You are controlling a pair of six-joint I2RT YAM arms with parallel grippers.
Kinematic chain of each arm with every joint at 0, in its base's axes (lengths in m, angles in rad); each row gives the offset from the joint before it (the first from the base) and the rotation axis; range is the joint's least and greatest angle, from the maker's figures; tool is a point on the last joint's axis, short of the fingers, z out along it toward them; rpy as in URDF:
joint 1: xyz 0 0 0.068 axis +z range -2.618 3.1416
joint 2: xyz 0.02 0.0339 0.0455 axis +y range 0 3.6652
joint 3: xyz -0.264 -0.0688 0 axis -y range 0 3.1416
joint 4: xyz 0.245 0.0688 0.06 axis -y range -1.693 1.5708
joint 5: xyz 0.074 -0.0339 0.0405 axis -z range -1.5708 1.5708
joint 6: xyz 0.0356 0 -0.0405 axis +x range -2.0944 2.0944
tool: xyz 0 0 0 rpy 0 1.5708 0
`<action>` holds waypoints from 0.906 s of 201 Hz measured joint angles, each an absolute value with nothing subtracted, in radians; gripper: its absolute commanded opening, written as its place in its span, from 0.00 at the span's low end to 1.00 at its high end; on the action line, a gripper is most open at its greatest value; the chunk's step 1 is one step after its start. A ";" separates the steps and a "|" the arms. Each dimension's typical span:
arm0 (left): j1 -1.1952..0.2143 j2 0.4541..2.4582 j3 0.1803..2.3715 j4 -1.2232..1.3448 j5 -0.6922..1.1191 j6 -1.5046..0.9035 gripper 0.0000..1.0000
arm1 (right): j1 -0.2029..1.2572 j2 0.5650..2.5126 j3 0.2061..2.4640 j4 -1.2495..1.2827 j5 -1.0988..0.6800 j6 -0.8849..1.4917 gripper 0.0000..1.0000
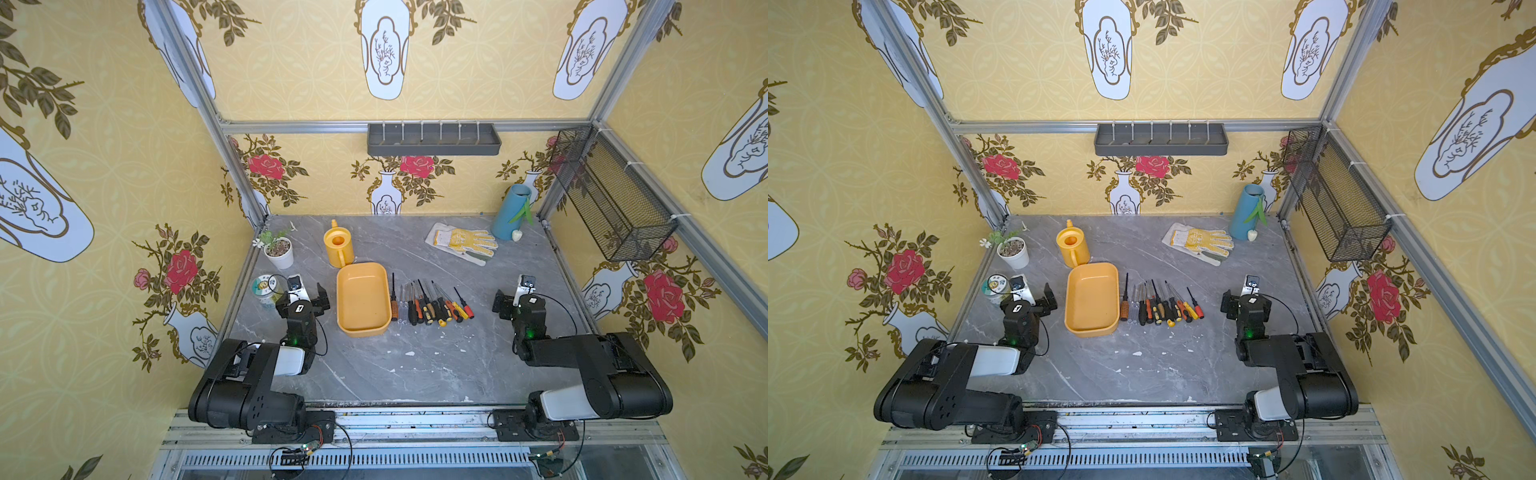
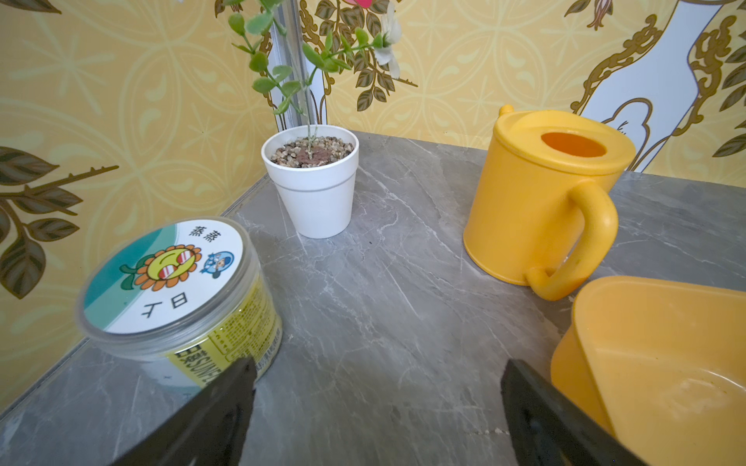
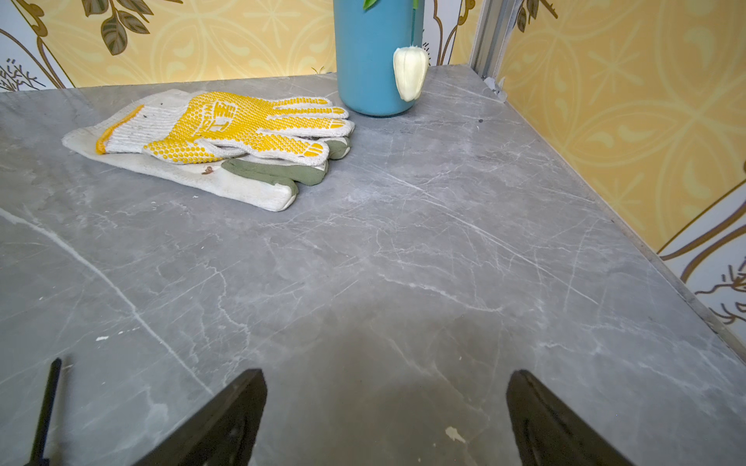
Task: Take out the screwdriver from the storage box
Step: Reset both arms
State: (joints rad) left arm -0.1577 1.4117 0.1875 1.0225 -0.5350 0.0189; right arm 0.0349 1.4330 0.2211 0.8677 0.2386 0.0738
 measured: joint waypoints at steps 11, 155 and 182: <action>-0.158 1.412 0.187 1.023 -0.535 0.019 0.99 | 0.035 1.433 0.221 0.868 0.239 0.074 0.97; -0.158 1.412 0.187 1.023 -0.535 0.019 0.99 | 0.033 1.434 0.233 0.866 0.157 0.047 0.97; -0.158 1.412 0.187 1.023 -0.535 0.019 0.99 | 0.033 1.434 0.233 0.866 0.142 0.044 0.97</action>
